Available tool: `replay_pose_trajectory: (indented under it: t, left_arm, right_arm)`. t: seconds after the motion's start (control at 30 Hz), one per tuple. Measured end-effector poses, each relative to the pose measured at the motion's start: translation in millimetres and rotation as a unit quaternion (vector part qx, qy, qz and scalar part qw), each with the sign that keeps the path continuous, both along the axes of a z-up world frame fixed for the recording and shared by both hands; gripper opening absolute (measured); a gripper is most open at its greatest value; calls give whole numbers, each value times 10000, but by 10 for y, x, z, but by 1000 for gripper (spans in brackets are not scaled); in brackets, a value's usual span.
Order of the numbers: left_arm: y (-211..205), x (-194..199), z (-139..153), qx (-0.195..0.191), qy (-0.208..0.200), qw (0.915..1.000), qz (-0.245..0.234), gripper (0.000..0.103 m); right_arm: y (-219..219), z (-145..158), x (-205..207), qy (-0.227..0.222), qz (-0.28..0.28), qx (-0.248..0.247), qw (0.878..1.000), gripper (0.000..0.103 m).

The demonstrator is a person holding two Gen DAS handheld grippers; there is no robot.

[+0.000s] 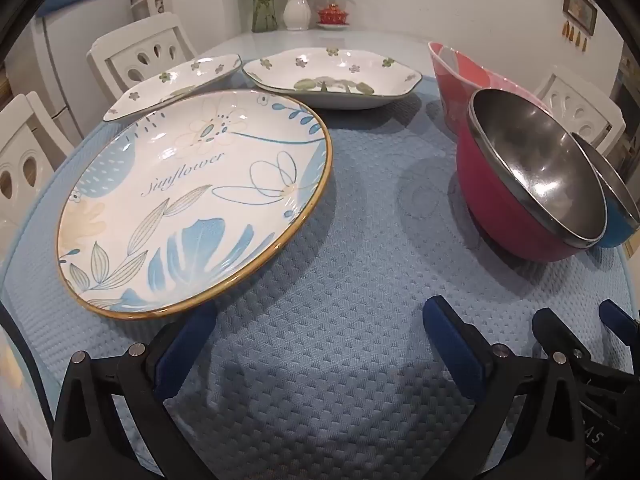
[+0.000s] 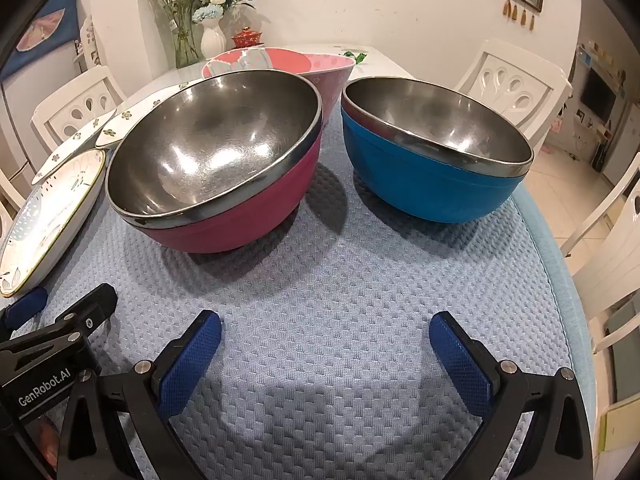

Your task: Organize plates and bowls

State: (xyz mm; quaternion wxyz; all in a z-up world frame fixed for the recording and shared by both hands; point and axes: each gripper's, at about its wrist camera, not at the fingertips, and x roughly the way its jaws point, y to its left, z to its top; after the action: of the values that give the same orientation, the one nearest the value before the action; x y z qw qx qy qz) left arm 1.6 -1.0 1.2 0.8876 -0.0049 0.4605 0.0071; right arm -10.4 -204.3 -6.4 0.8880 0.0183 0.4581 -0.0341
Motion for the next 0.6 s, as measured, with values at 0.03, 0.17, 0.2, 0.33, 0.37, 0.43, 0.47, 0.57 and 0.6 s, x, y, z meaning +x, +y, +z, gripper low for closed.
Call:
replay_pose_trajectory:
  t: [0.03, 0.17, 0.2, 0.33, 0.37, 0.43, 0.47, 0.57, 0.6]
  left_arm:
    - [-1, 4, 13, -14, 175, 9998, -6, 103]
    - [-48, -50, -46, 114, 965, 9950, -251, 102]
    - [-47, -114, -32, 231, 1106, 9934, -187, 102]
    - [29, -386, 209, 291, 993, 9943, -272, 102]
    - [69, -451, 314, 203, 912, 9949, -368, 102]
    - [155, -504, 606, 88, 695, 9964, -476, 102]
    - [219, -512, 715, 56, 573, 9972, -472, 102]
    - [452, -399, 1036, 77, 157, 9990, -403, 102]
    - [525, -356, 1163, 106, 17, 9994, -332, 102]
  right_arm:
    - [1, 8, -8, 63, 58, 9, 10000, 103]
    - [28, 59, -43, 726, 393, 74, 9966, 103]
    - [29, 60, -73, 872, 361, 133, 9954, 103]
    - [-28, 153, -259, 1548, 227, 325, 9871, 103]
    - [-2, 178, -338, 1596, 215, 424, 9860, 103]
    - [6, 328, -483, 1605, 174, 659, 9847, 103]
    - [29, 398, -526, 1540, 160, 670, 9857, 103]
    - [175, 856, -641, 907, 129, 294, 9954, 103]
    - [242, 1001, -669, 646, 136, 143, 9977, 103]
